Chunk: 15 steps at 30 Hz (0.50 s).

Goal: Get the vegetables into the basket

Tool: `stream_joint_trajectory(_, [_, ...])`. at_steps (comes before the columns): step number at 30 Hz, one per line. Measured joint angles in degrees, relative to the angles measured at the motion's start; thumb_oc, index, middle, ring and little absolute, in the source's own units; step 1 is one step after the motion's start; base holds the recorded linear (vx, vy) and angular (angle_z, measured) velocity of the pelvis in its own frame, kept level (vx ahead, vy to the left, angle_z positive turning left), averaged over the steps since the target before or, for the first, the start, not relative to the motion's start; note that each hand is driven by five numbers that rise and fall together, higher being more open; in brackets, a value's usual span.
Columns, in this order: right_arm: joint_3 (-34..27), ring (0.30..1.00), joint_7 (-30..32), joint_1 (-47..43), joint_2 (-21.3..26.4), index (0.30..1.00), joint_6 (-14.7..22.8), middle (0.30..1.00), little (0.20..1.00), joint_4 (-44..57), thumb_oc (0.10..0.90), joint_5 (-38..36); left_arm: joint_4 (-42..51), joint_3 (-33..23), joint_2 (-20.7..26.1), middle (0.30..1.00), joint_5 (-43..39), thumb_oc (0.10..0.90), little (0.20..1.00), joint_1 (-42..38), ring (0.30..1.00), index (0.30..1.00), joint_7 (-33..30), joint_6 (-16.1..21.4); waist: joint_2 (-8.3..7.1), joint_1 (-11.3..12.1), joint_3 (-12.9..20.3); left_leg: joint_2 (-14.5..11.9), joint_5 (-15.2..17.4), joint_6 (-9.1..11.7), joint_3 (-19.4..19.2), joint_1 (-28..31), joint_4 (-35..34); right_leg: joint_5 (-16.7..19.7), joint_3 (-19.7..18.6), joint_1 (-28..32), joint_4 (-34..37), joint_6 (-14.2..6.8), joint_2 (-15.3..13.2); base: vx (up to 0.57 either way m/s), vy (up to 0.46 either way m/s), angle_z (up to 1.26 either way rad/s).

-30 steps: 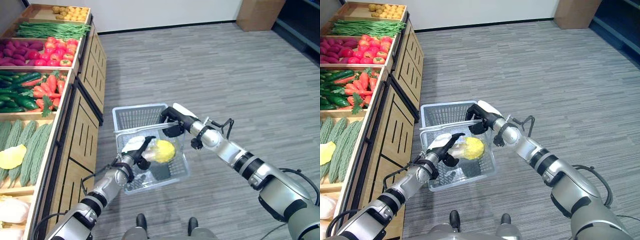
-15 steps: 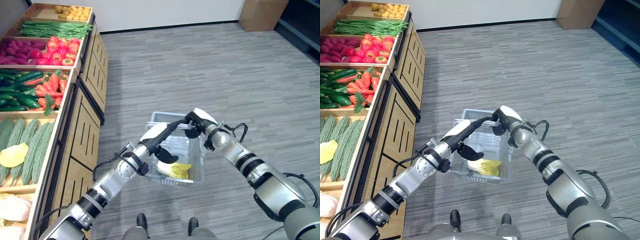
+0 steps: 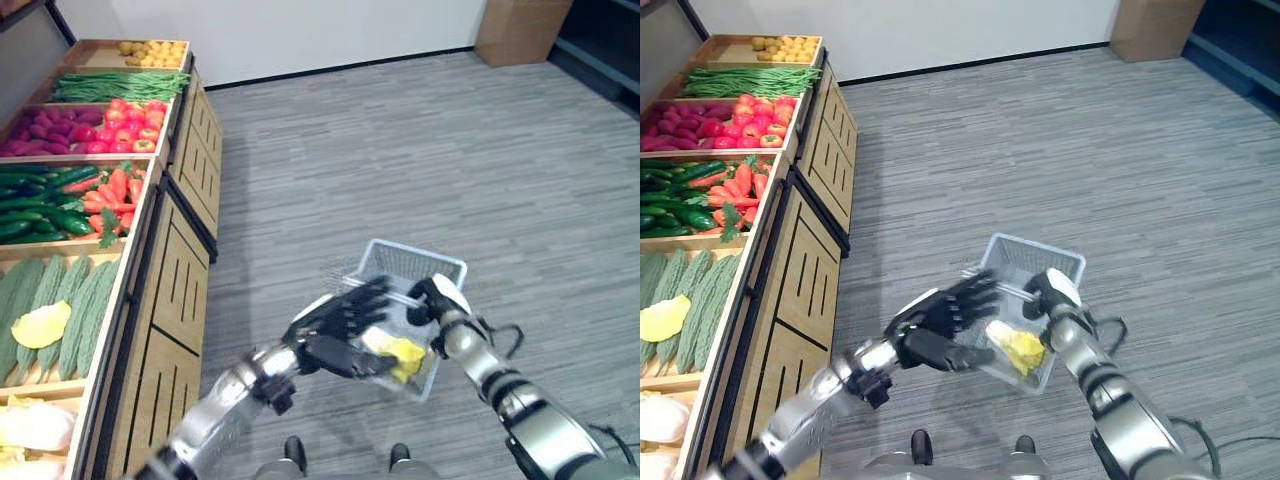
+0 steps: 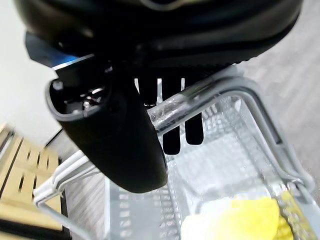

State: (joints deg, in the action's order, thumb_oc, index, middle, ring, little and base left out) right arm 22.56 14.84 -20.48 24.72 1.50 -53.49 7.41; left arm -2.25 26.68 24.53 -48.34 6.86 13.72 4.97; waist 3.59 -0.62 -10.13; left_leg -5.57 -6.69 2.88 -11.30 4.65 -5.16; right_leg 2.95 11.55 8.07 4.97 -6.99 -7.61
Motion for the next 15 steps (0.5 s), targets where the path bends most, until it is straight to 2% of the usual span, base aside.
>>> stream_joint_trajectory(2, [-3.78, 0.300, 0.55, 6.92, 2.13, 0.300, -0.07, 0.300, 0.300, 3.02, 0.400, -1.70, -8.96, -6.52, -1.76, 1.000, 2.00, 0.900, 1.000, 2.88, 1.000, 1.000, -7.07, 0.36, -0.16, 1.02, -0.09, -0.05, -0.01, 0.02, 0.50, -0.30, -0.14, -0.24, 0.75, 0.08, -0.02, 0.08, 0.07, 0.03, -0.009, 0.14])
stream_joint_trajectory(5, [-7.75, 0.300, 1.47, 12.07, 2.73, 0.300, 0.02, 0.300, 0.300, 5.09, 0.400, -1.81, -17.92, -11.63, -4.63, 1.000, 3.59, 0.900, 1.000, 4.08, 1.000, 1.000, -13.43, 1.71, -0.43, 1.14, -0.21, 0.23, 0.01, 0.03, 1.09, -0.33, -0.11, -0.35, 1.15, 0.31, -0.01, -0.02, -0.17, 0.03, -0.007, 0.09])
stream_joint_trajectory(7, [-10.15, 0.300, 1.88, 15.94, 2.76, 0.300, -0.19, 0.300, 0.300, 7.68, 0.400, -1.69, -23.56, -15.33, -7.67, 1.000, 7.99, 0.900, 1.000, 4.23, 1.000, 1.000, -17.28, 1.88, -0.73, 1.34, -0.25, 0.38, -0.01, 0.00, 1.28, -0.29, -0.17, -0.36, 1.47, 0.54, 0.00, -0.02, -0.35, 0.02, 0.005, 0.06])
stream_joint_trajectory(10, [-11.16, 0.300, 2.44, 19.02, 2.85, 0.300, -0.44, 0.300, 0.300, 8.96, 0.400, -1.61, -29.25, -16.15, -9.74, 1.000, 9.03, 0.900, 1.000, 3.80, 1.000, 1.000, -19.99, 1.80, -1.25, 1.24, -0.18, 0.39, -0.04, -0.06, 1.29, -0.14, -0.23, -0.37, 1.58, 0.78, 0.02, -0.03, -0.39, 0.01, 0.004, 0.02])
stream_joint_trajectory(15, [-11.67, 0.300, 2.45, 21.47, 2.32, 0.300, 0.27, 0.300, 0.300, 10.76, 0.400, -2.16, -37.77, -17.77, -13.54, 1.000, 9.90, 0.900, 1.000, 3.13, 1.000, 1.000, -23.26, -0.03, -1.66, -0.33, 0.57, 0.32, 0.28, -0.35, 1.15, -0.37, -0.25, -0.33, 1.30, 0.41, 0.01, -0.03, -0.36, 0.00, 0.006, -0.01])
